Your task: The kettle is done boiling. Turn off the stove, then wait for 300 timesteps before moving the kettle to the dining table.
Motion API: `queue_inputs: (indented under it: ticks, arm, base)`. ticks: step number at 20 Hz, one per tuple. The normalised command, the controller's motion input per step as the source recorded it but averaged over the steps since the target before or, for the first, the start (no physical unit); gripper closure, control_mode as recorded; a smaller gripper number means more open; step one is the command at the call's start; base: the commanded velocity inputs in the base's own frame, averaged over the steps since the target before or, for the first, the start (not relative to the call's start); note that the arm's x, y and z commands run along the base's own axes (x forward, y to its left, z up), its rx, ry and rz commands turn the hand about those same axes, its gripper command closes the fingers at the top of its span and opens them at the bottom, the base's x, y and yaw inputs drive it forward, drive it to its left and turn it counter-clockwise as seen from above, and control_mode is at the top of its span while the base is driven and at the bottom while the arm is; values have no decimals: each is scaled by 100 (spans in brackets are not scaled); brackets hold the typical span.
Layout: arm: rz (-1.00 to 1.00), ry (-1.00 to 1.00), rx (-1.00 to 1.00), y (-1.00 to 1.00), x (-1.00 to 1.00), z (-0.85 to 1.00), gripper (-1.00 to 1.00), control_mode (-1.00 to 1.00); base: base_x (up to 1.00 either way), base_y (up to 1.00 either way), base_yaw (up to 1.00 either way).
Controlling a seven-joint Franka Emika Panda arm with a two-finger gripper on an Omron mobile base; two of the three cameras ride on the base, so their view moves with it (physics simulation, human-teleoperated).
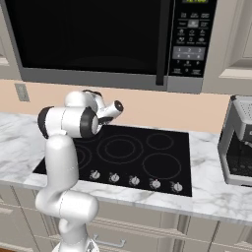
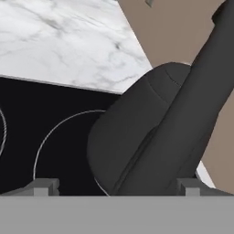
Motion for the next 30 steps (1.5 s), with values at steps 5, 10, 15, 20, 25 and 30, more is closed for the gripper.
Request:
queue_inputs:
  ticks: [5, 10, 15, 20, 25, 30]
  arm:
    - [0, 0, 0, 0, 12, 18, -100, -100]
    - [0, 0, 0, -1, 12, 21, -100, -100]
    - [0, 0, 0, 14, 15, 1, 100, -100]
    - [0, 0, 0, 11, 12, -8, 100, -100]
    - [0, -1, 0, 6, -2, -3, 100, -100]
    - [0, -6, 1, 0, -25, 0, 100, -100]
  base:
    - [0, 0, 0]
    - [0, 0, 0]
    - [0, 0, 0]
    - [0, 0, 0]
    - [0, 0, 0]
    - [0, 0, 0]
